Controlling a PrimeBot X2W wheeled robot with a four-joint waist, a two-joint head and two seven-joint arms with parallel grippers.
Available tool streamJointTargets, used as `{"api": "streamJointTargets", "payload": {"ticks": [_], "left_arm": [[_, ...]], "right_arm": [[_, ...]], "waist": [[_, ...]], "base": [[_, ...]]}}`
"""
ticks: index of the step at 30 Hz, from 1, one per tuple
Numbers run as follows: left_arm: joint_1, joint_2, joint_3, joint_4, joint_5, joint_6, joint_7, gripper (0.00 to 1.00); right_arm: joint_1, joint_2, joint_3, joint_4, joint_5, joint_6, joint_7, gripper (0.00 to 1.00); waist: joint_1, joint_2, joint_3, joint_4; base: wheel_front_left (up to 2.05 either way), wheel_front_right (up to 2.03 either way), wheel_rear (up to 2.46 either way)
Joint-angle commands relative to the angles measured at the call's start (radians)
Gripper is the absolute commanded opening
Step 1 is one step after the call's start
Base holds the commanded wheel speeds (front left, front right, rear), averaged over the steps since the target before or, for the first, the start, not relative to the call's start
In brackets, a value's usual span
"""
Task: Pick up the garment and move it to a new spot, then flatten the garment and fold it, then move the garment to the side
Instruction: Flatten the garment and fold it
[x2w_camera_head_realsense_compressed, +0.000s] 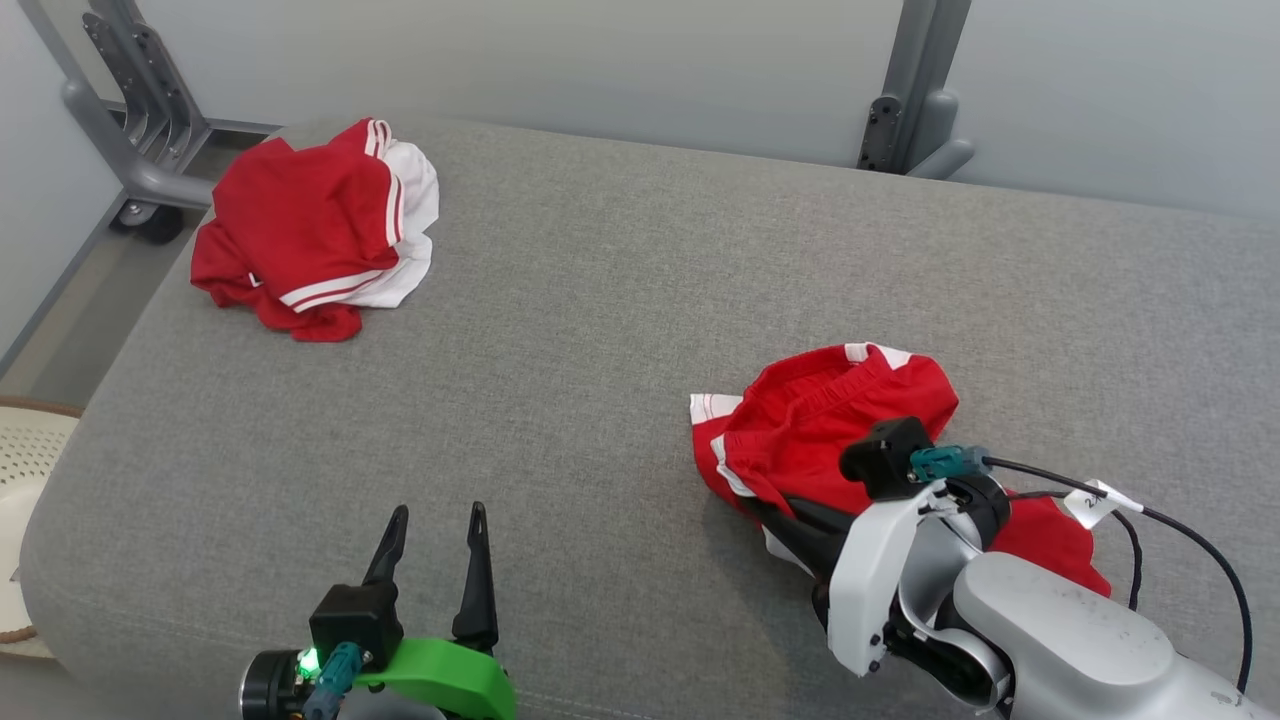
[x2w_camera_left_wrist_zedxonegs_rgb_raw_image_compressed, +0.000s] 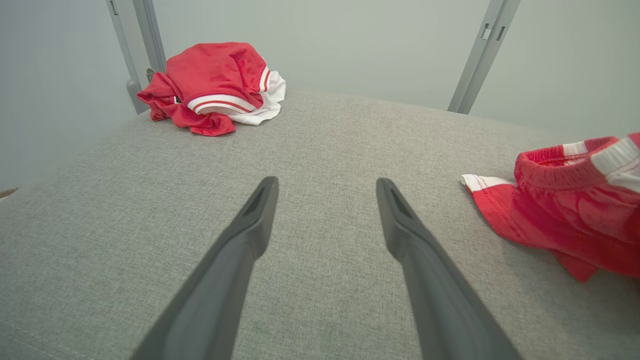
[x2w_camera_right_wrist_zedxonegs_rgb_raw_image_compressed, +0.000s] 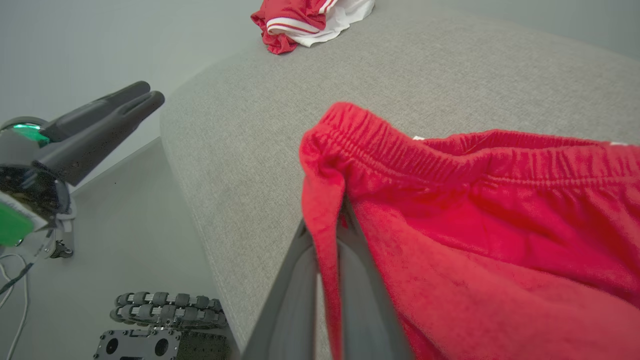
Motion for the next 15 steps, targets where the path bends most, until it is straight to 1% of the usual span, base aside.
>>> {"api": "streamJointTargets", "payload": {"ticks": [1, 5, 11, 12, 13, 14, 15], "left_arm": [[-0.013, 0.003, -0.001, -0.003, -0.003, -0.002, 0.000, 1.00], [-0.024, 0.003, -0.008, -0.008, -0.012, 0.001, 0.000, 1.00], [-0.037, 0.002, -0.012, -0.012, -0.018, 0.010, 0.000, 1.00], [-0.038, 0.002, -0.012, -0.013, -0.020, 0.011, 0.000, 1.00], [-0.038, 0.002, -0.011, -0.014, -0.022, 0.013, 0.000, 1.00], [-0.037, 0.002, -0.009, -0.014, -0.022, 0.017, 0.000, 1.00], [-0.036, 0.002, -0.007, -0.015, -0.022, 0.018, 0.000, 1.00]], "right_arm": [[-0.021, 0.000, 0.014, 0.026, 0.017, 0.000, 0.000, 0.00], [-0.067, 0.015, 0.052, 0.134, 0.067, 0.000, -0.014, 0.00], [-0.139, 0.046, 0.083, 0.316, 0.091, 0.000, -0.076, 0.00], [-0.147, 0.051, 0.091, 0.335, 0.094, 0.000, -0.087, 0.25], [-0.154, 0.057, 0.098, 0.350, 0.099, 0.000, -0.101, 0.64], [-0.160, 0.062, 0.105, 0.359, 0.103, 0.000, -0.115, 1.00], [-0.166, 0.064, 0.111, 0.366, 0.110, 0.000, -0.129, 1.00]], "waist": [[0.0000, 0.0000, 0.011, 0.009], [0.0000, 0.0000, 0.037, 0.029], [0.0000, 0.0000, 0.071, 0.053], [0.0000, 0.0000, 0.073, 0.053], [0.0000, 0.0000, 0.075, 0.053], [0.0000, 0.0000, 0.076, 0.051], [0.0000, 0.0000, 0.075, 0.047]], "base": [[0.00, 0.00, 0.00], [0.00, 0.00, 0.00], [0.00, 0.00, 0.00], [0.00, 0.00, 0.00], [0.00, 0.00, 0.00], [0.00, 0.00, 0.00], [0.00, 0.00, 0.00]]}}
